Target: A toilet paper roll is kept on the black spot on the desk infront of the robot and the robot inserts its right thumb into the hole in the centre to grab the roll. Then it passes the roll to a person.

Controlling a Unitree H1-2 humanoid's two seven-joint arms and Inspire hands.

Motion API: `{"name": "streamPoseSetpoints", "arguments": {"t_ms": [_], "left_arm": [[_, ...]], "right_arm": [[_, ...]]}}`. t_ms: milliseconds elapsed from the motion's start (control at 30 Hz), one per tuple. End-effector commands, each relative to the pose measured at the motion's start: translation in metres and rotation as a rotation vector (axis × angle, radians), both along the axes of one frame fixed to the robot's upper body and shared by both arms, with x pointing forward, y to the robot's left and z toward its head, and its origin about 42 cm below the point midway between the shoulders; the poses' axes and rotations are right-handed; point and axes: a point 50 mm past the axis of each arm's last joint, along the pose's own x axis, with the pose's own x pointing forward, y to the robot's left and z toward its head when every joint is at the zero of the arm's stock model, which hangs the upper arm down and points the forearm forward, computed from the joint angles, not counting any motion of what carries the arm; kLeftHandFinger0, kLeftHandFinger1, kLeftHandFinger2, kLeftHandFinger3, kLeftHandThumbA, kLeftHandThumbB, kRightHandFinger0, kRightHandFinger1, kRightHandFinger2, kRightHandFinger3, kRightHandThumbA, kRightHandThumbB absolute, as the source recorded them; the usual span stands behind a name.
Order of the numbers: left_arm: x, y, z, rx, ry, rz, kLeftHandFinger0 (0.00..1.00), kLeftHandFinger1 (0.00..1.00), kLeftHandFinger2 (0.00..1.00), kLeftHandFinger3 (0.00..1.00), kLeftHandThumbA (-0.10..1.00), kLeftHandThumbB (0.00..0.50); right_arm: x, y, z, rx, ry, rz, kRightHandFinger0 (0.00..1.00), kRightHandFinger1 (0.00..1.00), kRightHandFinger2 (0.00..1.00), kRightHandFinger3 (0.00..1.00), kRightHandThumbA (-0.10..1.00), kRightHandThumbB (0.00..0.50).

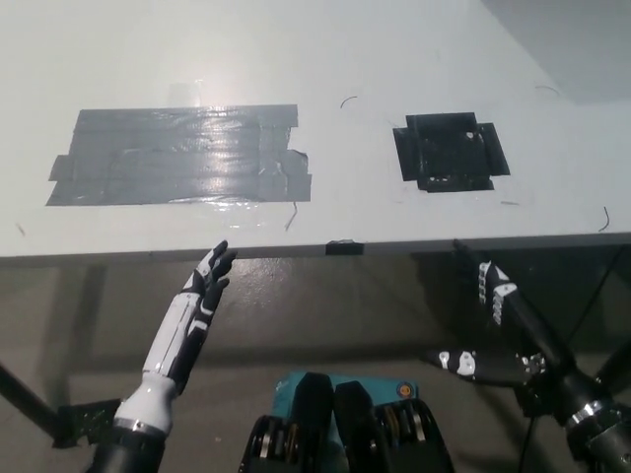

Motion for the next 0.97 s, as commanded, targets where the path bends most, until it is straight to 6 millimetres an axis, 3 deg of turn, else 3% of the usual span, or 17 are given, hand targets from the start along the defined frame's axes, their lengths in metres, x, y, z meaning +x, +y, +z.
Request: {"name": "streamPoseSetpoints", "arguments": {"t_ms": [0,467,567,733,833,933], "left_arm": [[-0.008,0.003,0.009,0.005,-0.05,0.0,1.0,1.0,1.0,1.0,1.0,0.213],[-0.035,0.01,-0.011,-0.01,0.002,0.024,1.0,1.0,1.0,1.0,1.0,0.196],[-0.04,0.013,-0.015,-0.016,0.011,0.034,1.0,1.0,1.0,1.0,1.0,0.21],[-0.045,0.016,-0.019,-0.02,0.028,0.049,1.0,1.0,1.0,1.0,1.0,0.215],[-0.069,0.017,-0.031,-0.017,0.072,0.057,1.0,1.0,1.0,1.0,1.0,0.242],[-0.069,0.017,-0.028,-0.028,0.081,0.068,1.0,1.0,1.0,1.0,1.0,0.252]], "right_arm": [[-0.003,-0.004,-0.003,0.047,-0.048,-0.004,1.0,1.0,1.0,1.0,1.0,0.282],[-0.021,0.0,-0.025,0.053,0.034,0.009,1.0,1.0,1.0,1.0,1.0,0.26],[-0.02,0.003,-0.027,0.051,0.053,0.021,1.0,1.0,1.0,1.0,1.0,0.297],[-0.017,0.008,-0.029,0.038,0.062,0.035,1.0,1.0,1.0,1.0,1.0,0.297],[-0.038,0.008,-0.04,0.042,0.093,0.036,1.0,1.0,1.0,1.0,1.0,0.331],[-0.037,0.006,-0.037,0.06,0.086,0.031,1.0,1.0,1.0,1.0,0.99,0.33]]}}
